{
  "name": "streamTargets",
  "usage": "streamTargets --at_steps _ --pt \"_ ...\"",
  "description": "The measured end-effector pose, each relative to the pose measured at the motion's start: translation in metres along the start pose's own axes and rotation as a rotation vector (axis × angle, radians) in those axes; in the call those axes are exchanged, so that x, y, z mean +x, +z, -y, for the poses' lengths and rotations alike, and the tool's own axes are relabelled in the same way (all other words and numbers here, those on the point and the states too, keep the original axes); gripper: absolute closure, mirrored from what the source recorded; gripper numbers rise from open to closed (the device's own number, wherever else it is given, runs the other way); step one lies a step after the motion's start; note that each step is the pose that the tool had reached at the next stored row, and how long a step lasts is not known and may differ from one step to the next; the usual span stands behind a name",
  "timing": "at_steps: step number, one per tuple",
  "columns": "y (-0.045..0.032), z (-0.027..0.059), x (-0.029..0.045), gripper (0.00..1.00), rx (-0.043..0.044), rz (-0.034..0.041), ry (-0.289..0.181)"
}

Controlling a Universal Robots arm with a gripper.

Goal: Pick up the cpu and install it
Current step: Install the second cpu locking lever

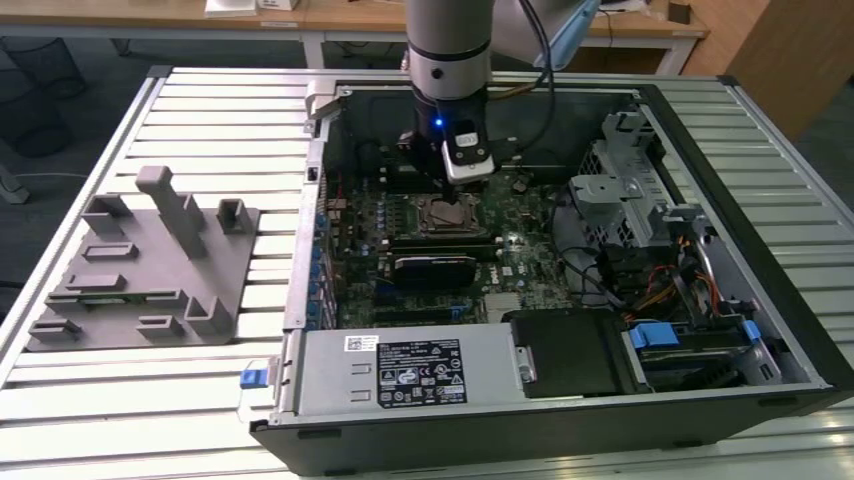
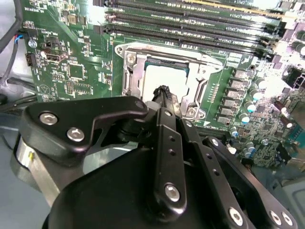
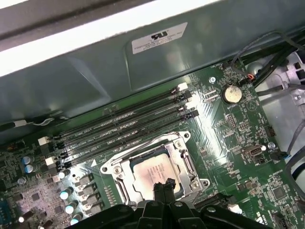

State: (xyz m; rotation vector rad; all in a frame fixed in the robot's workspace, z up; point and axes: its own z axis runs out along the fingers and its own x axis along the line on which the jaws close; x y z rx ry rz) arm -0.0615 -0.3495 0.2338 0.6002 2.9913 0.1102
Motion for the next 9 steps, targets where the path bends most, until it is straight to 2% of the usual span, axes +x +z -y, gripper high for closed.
streamTargets --at_steps 7,9 --pt "-0.0005 0.0134 -0.0098 0.89 0.0003 -0.0006 0.0" --pt "-0.0008 0.02 -0.014 0.89 0.0005 -0.0009 0.0"
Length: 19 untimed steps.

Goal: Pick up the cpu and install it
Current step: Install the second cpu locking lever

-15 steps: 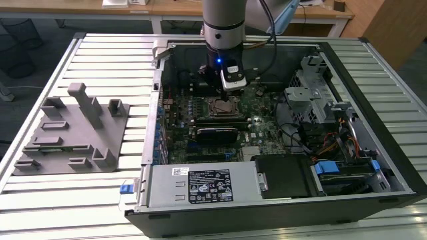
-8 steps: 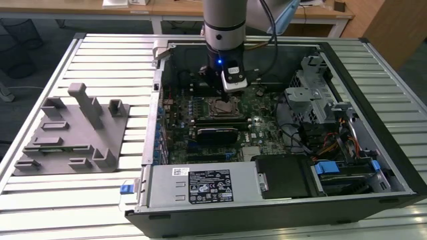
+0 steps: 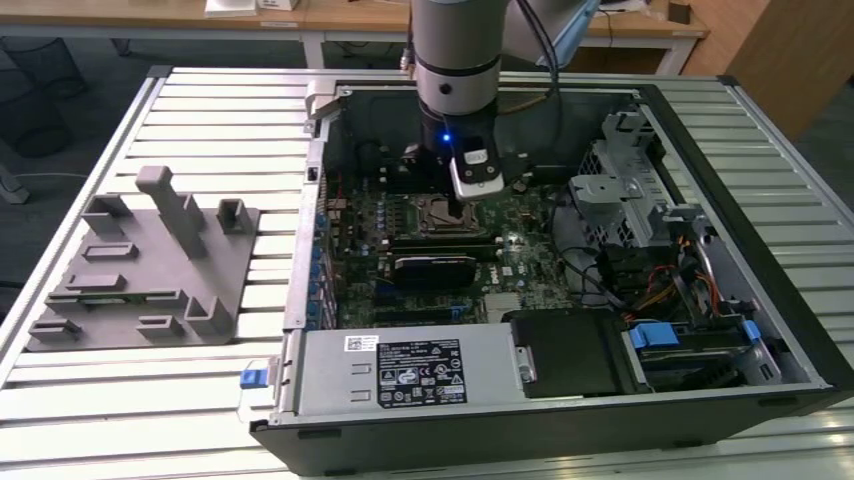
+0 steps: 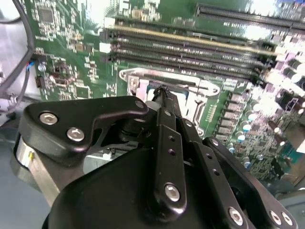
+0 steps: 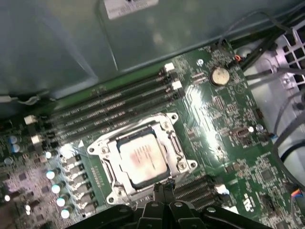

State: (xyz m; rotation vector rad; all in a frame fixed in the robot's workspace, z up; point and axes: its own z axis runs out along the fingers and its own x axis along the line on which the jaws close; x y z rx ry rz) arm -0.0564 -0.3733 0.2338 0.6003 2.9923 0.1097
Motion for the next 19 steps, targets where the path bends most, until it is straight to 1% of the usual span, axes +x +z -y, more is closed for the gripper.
streamTargets --at_steps 6,10,11,13,17,18,19 --pt "-0.0003 0.0078 -0.0044 0.89 -0.0001 -0.0003 0.0" --pt "-0.0004 0.0085 -0.0048 0.89 0.0005 -0.0001 0.0" --pt "0.0 0.0091 -0.005 0.89 0.002 -0.0024 0.0" --pt "0.0008 0.01 -0.0053 0.89 0.0065 -0.0101 -0.002" --pt "0.003 0.0111 -0.0055 0.89 0.0233 -0.0439 -0.018" --pt "0.0035 0.0112 -0.0055 0.89 0.0269 -0.0502 -0.024" --pt "0.0038 0.0112 -0.0055 0.89 0.0302 -0.0543 -0.029"
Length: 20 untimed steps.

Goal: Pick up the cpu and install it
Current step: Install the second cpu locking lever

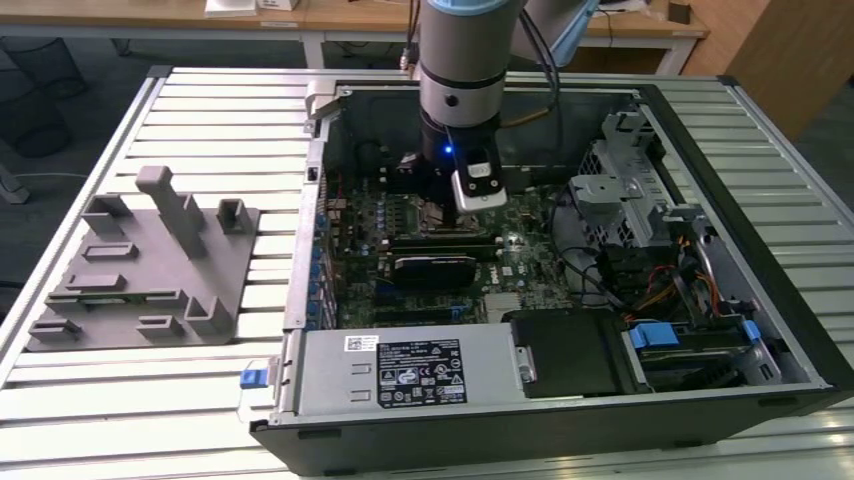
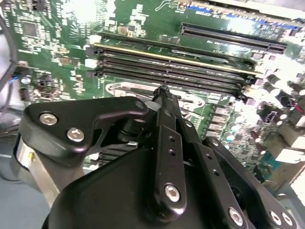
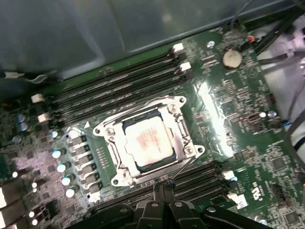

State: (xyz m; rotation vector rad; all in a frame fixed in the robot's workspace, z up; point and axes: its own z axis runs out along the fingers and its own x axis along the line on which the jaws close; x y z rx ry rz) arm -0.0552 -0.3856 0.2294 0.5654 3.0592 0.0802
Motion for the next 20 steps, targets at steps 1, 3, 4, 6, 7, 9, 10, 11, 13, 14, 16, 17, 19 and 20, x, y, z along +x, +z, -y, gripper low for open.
streamTargets --at_steps 1,3,4,6,7,9,10,11,13,14,16,17,19,20 --pt "0.0004 0.0 0.0 0.89 0.004 -0.0045 -0.005" --pt "0.0013 0.0 0.0001 0.89 0.0138 -0.0186 -0.018" --pt "0.0016 0.0001 0.0001 0.89 0.0185 -0.0232 -0.025" --pt "0.0016 0.0002 0.0001 0.89 0.0209 -0.0232 -0.03" --pt "0.0016 0.0002 0.0001 0.89 0.0209 -0.0232 -0.03" --pt "0.0017 0.0002 0.0002 0.89 0.0207 -0.0233 -0.032" --pt "0.0018 0.0002 0.0002 0.89 0.0207 -0.0234 -0.035" --pt "0.0019 0.0002 0.0002 0.89 0.0206 -0.0238 -0.043" --pt "0.0025 0.0003 0.0003 0.89 0.0202 -0.0251 -0.072" --pt "0.0028 0.0003 0.0004 0.89 0.0202 -0.0258 -0.088" --pt "0.0035 0.0007 0.001 0.89 0.0197 -0.0272 -0.114" --pt "0.004 0.0011 0.0018 0.89 0.0188 -0.0277 -0.122" --pt "0.0051 0.0025 0.0038 0.89 0.0162 -0.0291 -0.135" --pt "0.0057 0.0033 0.0051 0.89 0.0134 -0.0302 -0.14"
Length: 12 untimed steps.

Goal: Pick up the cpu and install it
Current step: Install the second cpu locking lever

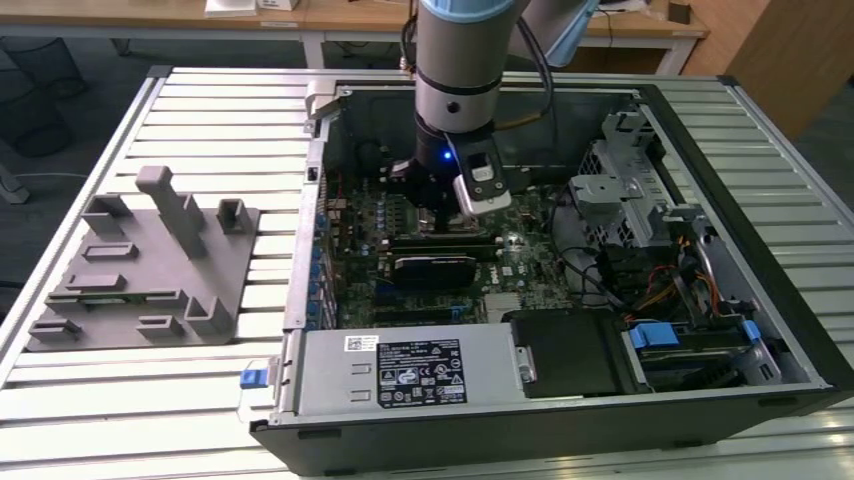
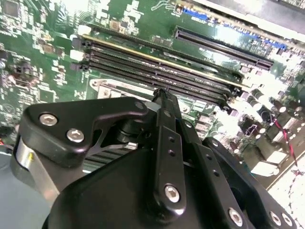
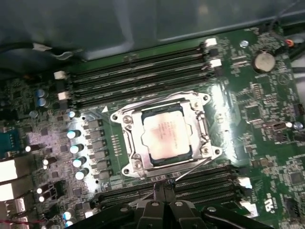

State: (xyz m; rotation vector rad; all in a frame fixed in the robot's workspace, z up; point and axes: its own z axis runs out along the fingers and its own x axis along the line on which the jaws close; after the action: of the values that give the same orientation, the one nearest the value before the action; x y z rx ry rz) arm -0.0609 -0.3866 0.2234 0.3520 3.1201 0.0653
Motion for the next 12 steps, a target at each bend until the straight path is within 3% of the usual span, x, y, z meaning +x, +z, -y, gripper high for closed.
streamTargets --at_steps 4,8,12 --pt "0.0026 0.0025 0.0045 0.89 -0.0208 -0.0053 -0.014" --pt "0.0055 0.0042 0.0087 0.89 -0.0518 -0.0129 -0.03" --pt "0.0064 0.0104 0.01 0.89 -0.059 -0.015 -0.037"
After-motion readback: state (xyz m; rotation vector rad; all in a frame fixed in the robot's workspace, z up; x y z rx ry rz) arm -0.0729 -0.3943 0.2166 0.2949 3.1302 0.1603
